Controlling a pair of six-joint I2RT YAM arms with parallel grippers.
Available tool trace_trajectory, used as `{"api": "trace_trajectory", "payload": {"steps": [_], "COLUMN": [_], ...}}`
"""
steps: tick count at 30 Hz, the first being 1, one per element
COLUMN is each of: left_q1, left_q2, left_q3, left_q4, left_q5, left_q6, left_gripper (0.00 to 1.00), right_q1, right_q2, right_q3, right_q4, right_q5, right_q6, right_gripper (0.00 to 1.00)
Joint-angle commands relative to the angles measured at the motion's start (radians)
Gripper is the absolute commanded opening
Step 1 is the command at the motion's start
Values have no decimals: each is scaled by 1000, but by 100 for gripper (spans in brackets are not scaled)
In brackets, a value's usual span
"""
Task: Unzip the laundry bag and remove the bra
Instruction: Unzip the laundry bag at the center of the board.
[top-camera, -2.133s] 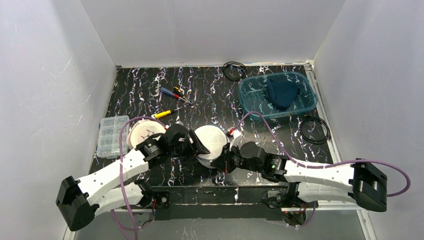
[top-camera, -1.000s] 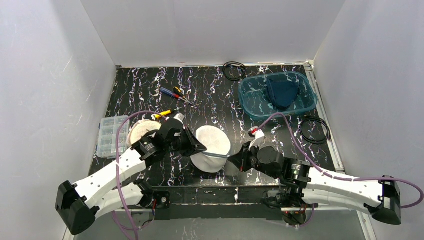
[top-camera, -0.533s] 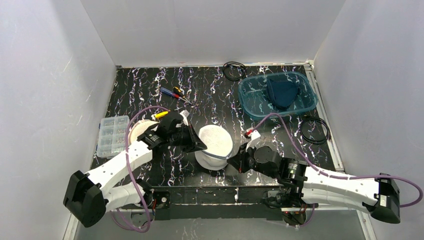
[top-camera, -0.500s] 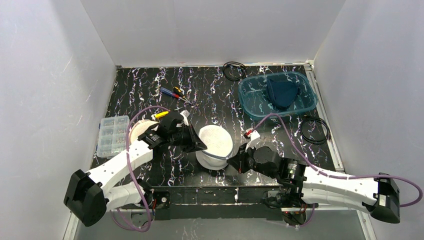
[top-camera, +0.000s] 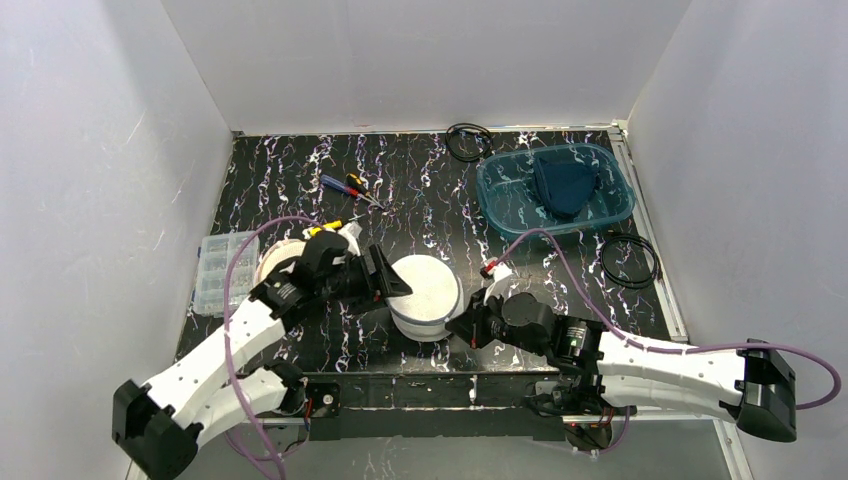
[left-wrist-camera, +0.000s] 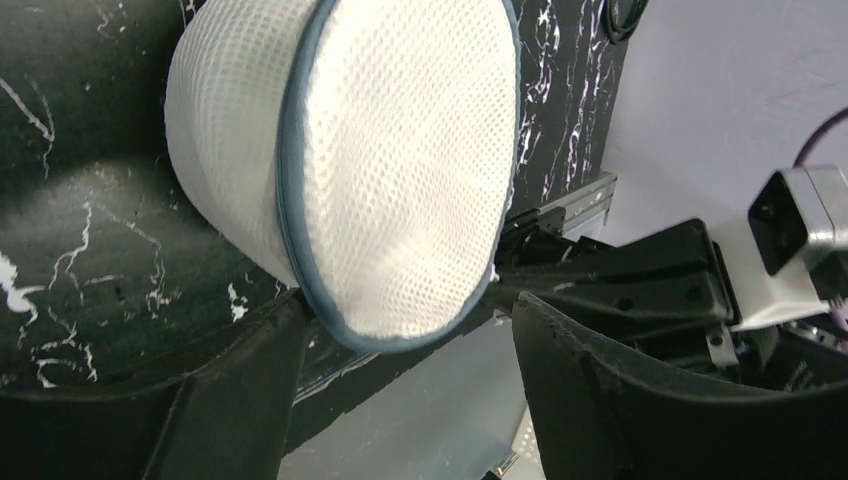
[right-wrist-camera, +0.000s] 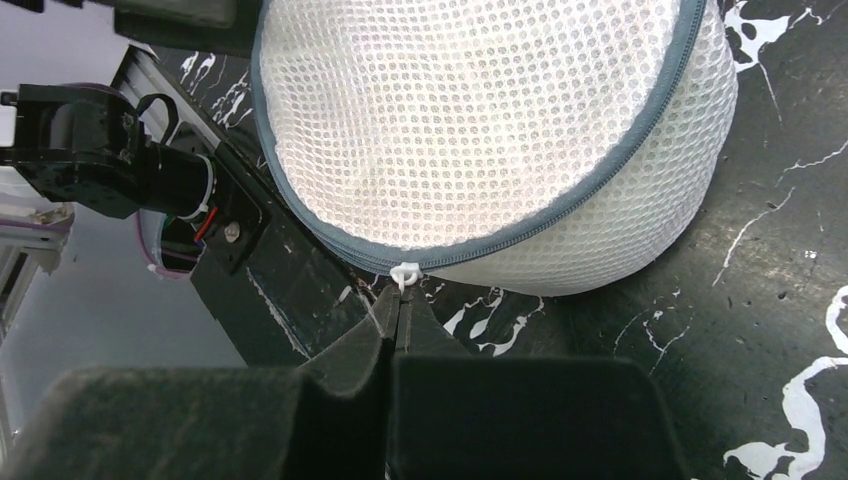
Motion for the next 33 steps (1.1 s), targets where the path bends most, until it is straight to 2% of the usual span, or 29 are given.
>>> {"api": "trace_trajectory", "payload": {"steps": [1, 7, 11, 15, 25, 33], "left_q1": [-2, -55, -154, -222, -232, -232], "left_q2": [-131, -282, -324, -278, -161, -102], "left_q3": [-24, -51, -58, -57, -58, -71], "left_q4": [-138, -236, -242, -209, -115, -68], "left_q5": [-19, -56, -139, -175, -224, -269], "left_q6": [-32, -114, -200, -243, -280, -279], "left_gripper": [72, 73, 73, 72, 71, 57], "right_q1": [4, 5, 13, 28, 94, 118], "right_q2": [14, 67, 121, 179, 272, 265], "right_q3": [10, 26, 33, 50, 103, 95], "right_q4": [87, 151, 211, 260, 308, 305], "right_q5": [-21, -54, -76, -85, -76, -62], "right_q6": [16, 26, 35, 40, 28, 32], "right_gripper": [1, 1, 1, 1, 1, 1]}}
